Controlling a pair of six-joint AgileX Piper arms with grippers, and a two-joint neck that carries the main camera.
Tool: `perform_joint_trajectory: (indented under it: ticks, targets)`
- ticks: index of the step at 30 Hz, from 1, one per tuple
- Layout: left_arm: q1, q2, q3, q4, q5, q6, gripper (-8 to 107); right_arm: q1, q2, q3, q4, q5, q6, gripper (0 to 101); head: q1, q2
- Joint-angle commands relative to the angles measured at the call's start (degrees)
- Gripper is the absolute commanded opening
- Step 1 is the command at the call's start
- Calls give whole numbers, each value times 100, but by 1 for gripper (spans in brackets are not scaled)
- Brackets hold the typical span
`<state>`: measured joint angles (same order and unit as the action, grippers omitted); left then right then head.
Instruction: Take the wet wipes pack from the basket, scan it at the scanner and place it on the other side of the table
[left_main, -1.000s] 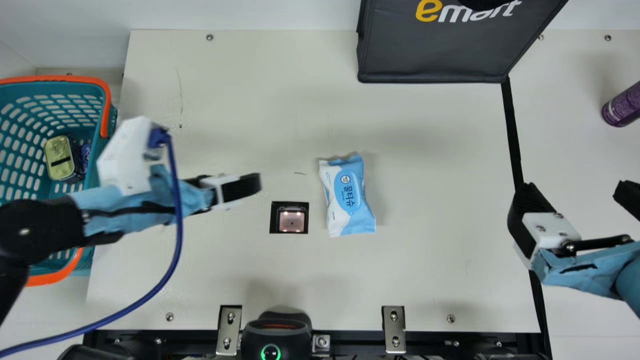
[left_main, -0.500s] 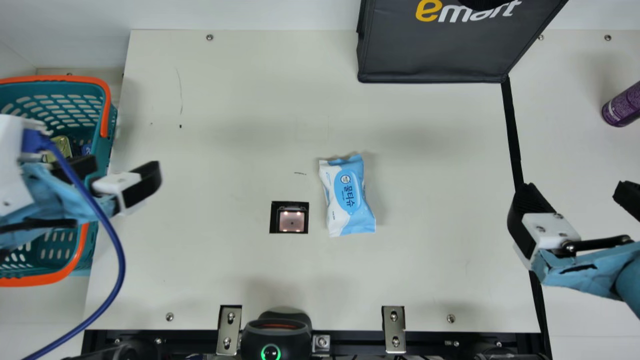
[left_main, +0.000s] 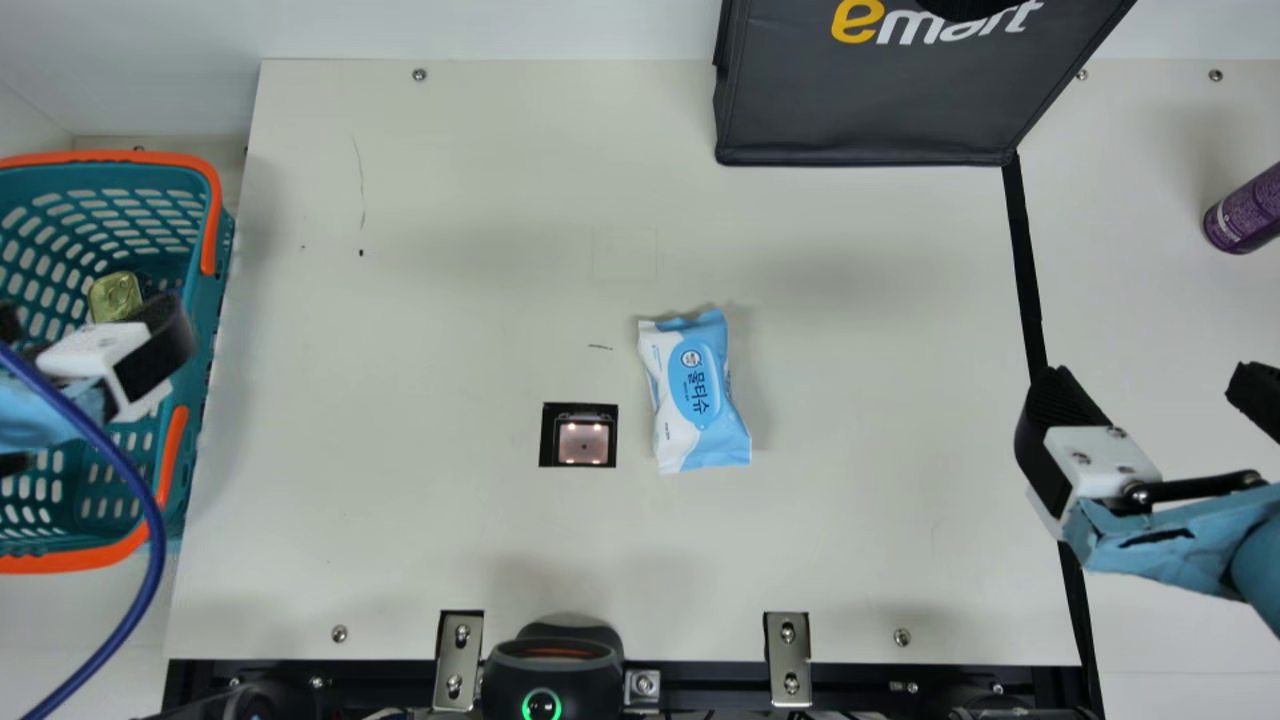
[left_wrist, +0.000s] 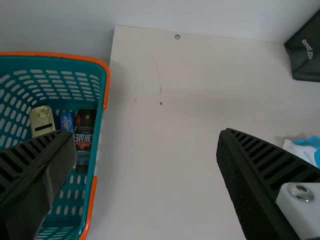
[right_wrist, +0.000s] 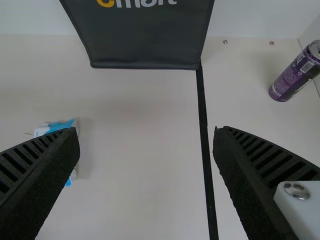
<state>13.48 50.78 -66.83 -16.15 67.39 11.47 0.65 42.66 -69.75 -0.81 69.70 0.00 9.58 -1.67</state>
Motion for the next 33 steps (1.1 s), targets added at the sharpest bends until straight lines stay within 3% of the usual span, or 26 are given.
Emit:
perform_joint_trajectory:
  ticks: [1, 5, 10, 11, 15, 21, 33]
  targets:
    - [-160, 20, -170, 328, 123, -502, 90, 0, 0, 0, 0, 0, 0, 95, -166, 9]
    - [-709, 115, -289, 753, 251, -1187, 90, 0, 0, 0, 0, 0, 0, 95, -166, 9]
    - [-1627, 243, -101, 1150, 251, -1901, 90, 0, 0, 0, 0, -7, 0, 95, -166, 9]
    - [-1162, 235, -146, 1035, 244, -1536, 90, 0, 0, 0, 0, -7, 0, 95, -166, 9]
    - [-1596, 247, -106, 1126, 239, -1886, 90, 0, 0, 0, 0, -7, 0, 95, -166, 9]
    - [-1625, 247, -106, 1126, 213, -1894, 90, 101, 71, -12, 14, -14, -4, 95, -166, 9]
    - [-1625, 247, -106, 1126, 219, -1894, 90, 1019, 793, 59, 443, -6, -660, 95, -166, 9]
